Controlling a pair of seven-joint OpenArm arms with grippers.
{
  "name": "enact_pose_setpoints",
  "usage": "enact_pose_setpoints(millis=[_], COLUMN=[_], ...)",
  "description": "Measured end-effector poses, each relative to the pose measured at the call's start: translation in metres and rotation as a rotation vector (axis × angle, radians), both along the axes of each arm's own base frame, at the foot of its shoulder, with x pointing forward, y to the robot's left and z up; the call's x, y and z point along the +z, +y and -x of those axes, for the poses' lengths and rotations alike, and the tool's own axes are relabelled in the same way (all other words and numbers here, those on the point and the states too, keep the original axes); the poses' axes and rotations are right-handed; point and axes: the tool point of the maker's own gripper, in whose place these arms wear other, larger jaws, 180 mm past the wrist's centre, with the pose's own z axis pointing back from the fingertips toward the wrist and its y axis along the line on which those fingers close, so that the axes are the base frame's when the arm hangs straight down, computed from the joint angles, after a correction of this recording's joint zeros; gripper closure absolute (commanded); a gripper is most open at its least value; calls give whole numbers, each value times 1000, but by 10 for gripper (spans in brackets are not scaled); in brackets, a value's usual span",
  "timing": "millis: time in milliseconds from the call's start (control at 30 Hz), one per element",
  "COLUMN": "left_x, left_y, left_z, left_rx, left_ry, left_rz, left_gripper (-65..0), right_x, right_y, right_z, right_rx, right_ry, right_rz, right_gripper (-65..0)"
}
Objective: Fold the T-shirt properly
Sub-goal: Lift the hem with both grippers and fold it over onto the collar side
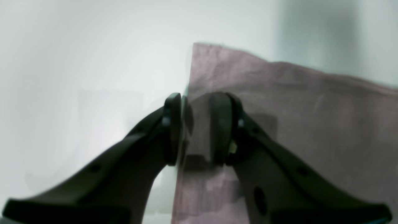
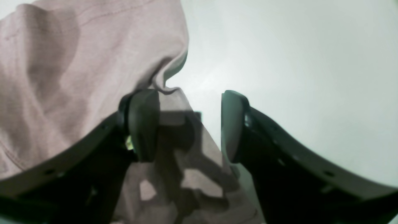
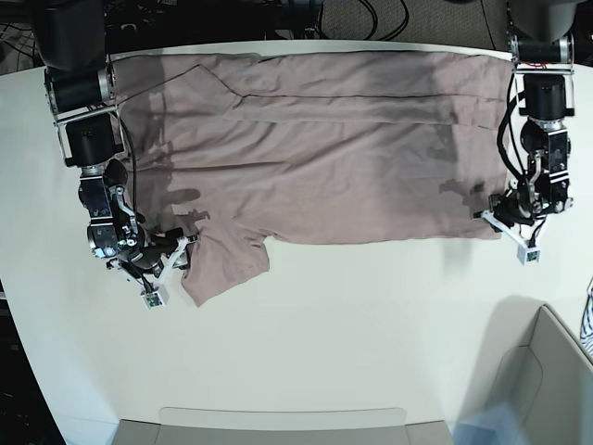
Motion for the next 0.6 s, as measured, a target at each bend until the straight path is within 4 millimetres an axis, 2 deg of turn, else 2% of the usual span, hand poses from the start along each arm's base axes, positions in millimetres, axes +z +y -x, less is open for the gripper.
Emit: enact_pose_setpoints(millis=[100, 200, 267, 333, 433, 600], left_x=[1, -1, -1, -1, -1, 2], left_y=[-9, -30, -37, -38, -37, -34], left_z=[-2, 1, 2, 2, 2, -2], left_rx=[-66, -111, -124, -135, -127, -106], left_ry=[-10, -30, -43, -44, -54, -90], left_rz=[28, 137, 171, 173, 174, 178], left_gripper=[-171, -151, -92, -10, 0, 0], right_x=[0, 0, 0, -1, 0, 5], right_y=[0, 2, 2, 5, 8, 8], right_z=[0, 0, 0, 0, -1, -6], right_rx=[1, 2, 2, 8, 13, 16], right_ry=[1, 1, 1, 2, 0, -23], right_rz=[0, -1, -3, -7, -8, -10], right_gripper=[-312, -304, -255, -170, 0, 0])
